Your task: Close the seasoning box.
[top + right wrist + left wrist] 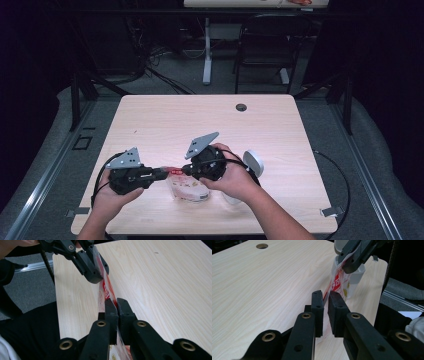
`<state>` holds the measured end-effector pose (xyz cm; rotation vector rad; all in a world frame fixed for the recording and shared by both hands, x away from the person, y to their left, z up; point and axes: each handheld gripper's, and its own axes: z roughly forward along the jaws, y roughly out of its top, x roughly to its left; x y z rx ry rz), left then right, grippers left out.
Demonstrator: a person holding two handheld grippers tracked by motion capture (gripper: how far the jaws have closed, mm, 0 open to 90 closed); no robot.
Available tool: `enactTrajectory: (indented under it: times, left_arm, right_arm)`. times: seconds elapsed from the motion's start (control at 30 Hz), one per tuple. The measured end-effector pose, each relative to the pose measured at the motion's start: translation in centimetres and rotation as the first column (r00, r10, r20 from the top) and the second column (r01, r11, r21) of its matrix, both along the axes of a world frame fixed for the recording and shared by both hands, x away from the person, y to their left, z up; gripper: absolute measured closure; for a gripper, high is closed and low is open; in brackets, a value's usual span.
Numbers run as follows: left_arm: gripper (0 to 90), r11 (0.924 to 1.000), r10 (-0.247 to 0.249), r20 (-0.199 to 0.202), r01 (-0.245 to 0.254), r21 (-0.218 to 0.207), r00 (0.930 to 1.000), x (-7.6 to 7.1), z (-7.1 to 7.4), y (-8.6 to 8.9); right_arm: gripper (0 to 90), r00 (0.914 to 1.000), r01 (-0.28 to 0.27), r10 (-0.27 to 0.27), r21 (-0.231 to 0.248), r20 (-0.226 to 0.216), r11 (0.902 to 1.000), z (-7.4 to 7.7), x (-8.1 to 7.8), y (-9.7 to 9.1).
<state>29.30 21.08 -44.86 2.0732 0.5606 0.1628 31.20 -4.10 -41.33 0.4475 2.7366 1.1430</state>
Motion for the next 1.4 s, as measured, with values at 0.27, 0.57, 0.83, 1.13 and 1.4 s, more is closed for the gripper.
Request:
enactTrajectory:
  times: [0.27,0.57,0.83,1.13,1.4]
  left_arm:
    - [81.6,0.9999,-0.006,0.000,0.005,0.010,1.0000,0.0,-0.1,-0.2]
    - [76.7,1.0000,-0.004,0.003,0.004,0.008,1.0000,0.0,-0.3,-0.4]
    - [72.3,1.0000,-0.003,0.005,0.003,0.004,1.0000,0.0,-0.3,-0.4]
    - [65.5,1.0000,0.007,0.004,-0.007,-0.002,1.0000,0.2,-0.7,-0.5]
    - [61.1,1.0000,0.006,-0.003,-0.006,-0.006,1.0000,0.4,-1.3,-0.6]
  right_arm:
    - [89.4,0.9999,-0.016,0.016,-0.013,0.004,0.9998,0.1,0.1,0.0]
    - [90.0,1.0000,-0.008,0.008,-0.003,-0.001,1.0000,0.1,0.1,-0.1]
    - [90.0,1.0000,0.006,-0.006,0.011,0.001,0.9999,0.2,0.1,-0.6]
    - [90.0,0.9998,0.015,-0.016,0.040,0.011,0.9991,0.8,-0.2,-1.3]
    - [90.0,0.9996,0.021,-0.022,0.056,0.019,0.9982,1.3,-0.2,-1.9]
